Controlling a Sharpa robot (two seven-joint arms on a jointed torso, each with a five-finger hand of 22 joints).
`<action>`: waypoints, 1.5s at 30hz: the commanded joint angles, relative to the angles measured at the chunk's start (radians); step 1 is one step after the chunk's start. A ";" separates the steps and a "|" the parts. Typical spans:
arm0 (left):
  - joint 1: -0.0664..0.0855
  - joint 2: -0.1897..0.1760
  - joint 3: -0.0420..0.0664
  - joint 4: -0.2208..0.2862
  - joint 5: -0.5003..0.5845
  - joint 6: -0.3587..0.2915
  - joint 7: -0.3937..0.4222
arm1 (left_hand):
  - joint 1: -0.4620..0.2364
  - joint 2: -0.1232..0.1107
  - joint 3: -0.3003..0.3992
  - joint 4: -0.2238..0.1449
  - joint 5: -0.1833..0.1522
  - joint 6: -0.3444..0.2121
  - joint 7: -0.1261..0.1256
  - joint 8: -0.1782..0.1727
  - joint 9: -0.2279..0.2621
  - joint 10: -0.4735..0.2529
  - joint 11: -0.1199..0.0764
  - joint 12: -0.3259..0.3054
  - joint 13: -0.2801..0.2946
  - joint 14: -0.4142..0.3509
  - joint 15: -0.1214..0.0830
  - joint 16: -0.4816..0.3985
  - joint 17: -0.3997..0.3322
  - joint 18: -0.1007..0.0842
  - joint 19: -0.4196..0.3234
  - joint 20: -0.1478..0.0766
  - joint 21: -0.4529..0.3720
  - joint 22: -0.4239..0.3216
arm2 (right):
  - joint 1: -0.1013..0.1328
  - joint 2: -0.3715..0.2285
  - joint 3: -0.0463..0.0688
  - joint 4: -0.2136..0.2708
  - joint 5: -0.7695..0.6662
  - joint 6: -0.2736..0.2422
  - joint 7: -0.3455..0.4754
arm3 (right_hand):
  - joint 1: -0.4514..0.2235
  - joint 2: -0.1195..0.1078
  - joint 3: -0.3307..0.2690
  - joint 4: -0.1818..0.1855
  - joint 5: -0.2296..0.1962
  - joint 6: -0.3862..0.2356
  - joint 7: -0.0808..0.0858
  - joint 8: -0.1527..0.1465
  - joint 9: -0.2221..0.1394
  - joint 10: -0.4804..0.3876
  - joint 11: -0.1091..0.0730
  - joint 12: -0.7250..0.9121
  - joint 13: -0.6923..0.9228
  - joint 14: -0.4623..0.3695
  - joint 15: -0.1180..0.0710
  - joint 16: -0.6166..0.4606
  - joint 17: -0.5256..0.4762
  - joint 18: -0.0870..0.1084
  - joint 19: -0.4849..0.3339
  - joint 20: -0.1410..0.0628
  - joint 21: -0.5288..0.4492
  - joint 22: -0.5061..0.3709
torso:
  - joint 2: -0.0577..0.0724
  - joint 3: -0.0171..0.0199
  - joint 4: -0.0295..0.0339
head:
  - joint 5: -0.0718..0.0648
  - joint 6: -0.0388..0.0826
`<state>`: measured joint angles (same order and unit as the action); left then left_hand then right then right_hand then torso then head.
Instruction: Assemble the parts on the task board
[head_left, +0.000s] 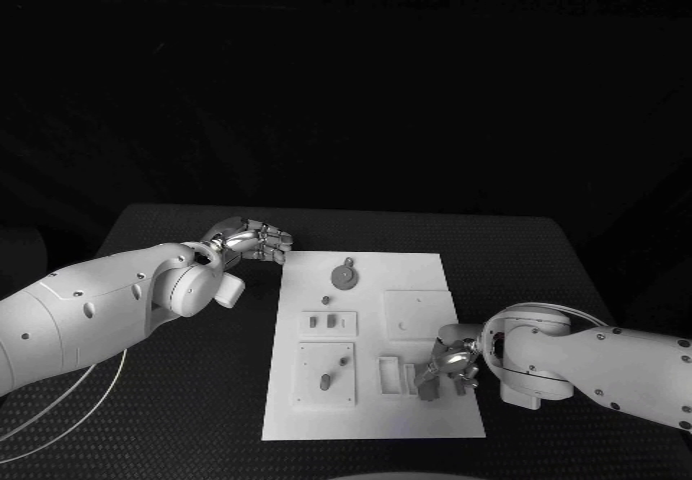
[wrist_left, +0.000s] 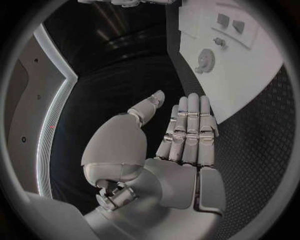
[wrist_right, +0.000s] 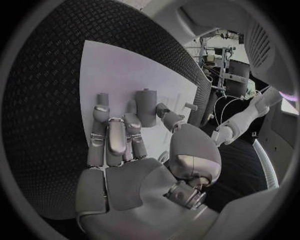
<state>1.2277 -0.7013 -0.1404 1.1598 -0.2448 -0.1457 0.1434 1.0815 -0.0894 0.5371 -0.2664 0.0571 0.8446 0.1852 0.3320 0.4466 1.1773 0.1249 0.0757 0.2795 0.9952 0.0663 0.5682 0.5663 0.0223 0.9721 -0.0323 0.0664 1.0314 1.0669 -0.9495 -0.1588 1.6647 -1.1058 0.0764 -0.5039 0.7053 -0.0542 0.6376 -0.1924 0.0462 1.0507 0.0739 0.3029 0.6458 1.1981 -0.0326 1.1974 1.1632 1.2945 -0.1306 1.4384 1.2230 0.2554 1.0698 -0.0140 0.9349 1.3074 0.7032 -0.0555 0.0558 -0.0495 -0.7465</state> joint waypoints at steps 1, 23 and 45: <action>0.001 0.002 0.001 0.001 -0.001 0.013 0.009 | -0.006 -0.003 -0.004 0.001 0.001 -0.006 -0.001 0.004 -0.001 -0.006 -0.003 -0.004 0.001 0.010 0.000 -0.007 0.002 -0.010 0.000 0.000 0.003 -0.002 | -0.003 -0.009 -0.003 0.009 0.073 -0.035 0.008 | 0.030 0.064 0.030 -0.059 0.004 0.014 0.000 0.004 0.001 0.013 -0.003 0.008 0.003 0.008 -0.002 0.008 -0.005 0.006 0.003 0.001 0.004 0.018 | 0.000 0.0003 0.0002 | -0.002 0.001; 0.001 0.004 0.001 -0.001 -0.001 0.017 0.007 | -0.004 -0.002 -0.002 0.000 0.001 -0.006 -0.001 0.005 -0.001 -0.006 -0.003 -0.003 0.001 0.010 0.000 -0.008 0.004 -0.010 0.000 -0.001 0.003 -0.002 | 0.067 0.025 -0.002 0.032 0.179 -0.070 0.013 | -0.015 0.024 0.039 -0.057 0.004 0.034 -0.004 -0.001 -0.007 0.031 -0.007 0.015 0.008 0.007 -0.004 0.019 -0.023 0.006 0.009 0.002 0.002 0.015 | 0.000 -0.0003 -0.0003 | 0.000 0.002; 0.001 0.002 0.001 0.002 -0.001 0.017 0.007 | -0.004 -0.002 -0.002 0.001 0.001 -0.006 -0.001 0.005 -0.001 -0.006 -0.003 -0.003 0.002 0.010 0.000 -0.010 0.005 -0.010 0.000 0.000 0.003 -0.002 | 0.062 0.112 -0.031 -0.024 0.182 -0.028 0.003 | -0.028 0.021 0.041 -0.046 0.004 0.034 -0.004 -0.005 -0.011 0.030 -0.007 0.015 0.010 0.002 -0.004 0.022 -0.030 0.006 0.007 0.002 0.001 0.015 | 0.001 0.0004 -0.0012 | 0.009 -0.006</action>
<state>1.2277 -0.7012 -0.1405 1.1584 -0.2448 -0.1422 0.1425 1.0815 -0.0894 0.5371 -0.2664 0.0571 0.8445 0.1852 0.3320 0.4466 1.1773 0.1249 0.0757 0.2799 0.9952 0.0663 0.5644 0.5699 0.0223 0.9721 -0.0323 0.0664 1.0307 1.1307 -0.8404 -0.1884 1.6412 -0.9208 0.0227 -0.5001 0.6740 -0.0423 0.6731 -0.2369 0.0463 1.0765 0.0644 0.2929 0.6345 1.2241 -0.0409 1.2071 1.1715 1.3029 -0.1286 1.4556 1.1938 0.2463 1.0698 -0.0138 0.9352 1.3073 0.7033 -0.0555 0.0555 -0.0427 -0.7513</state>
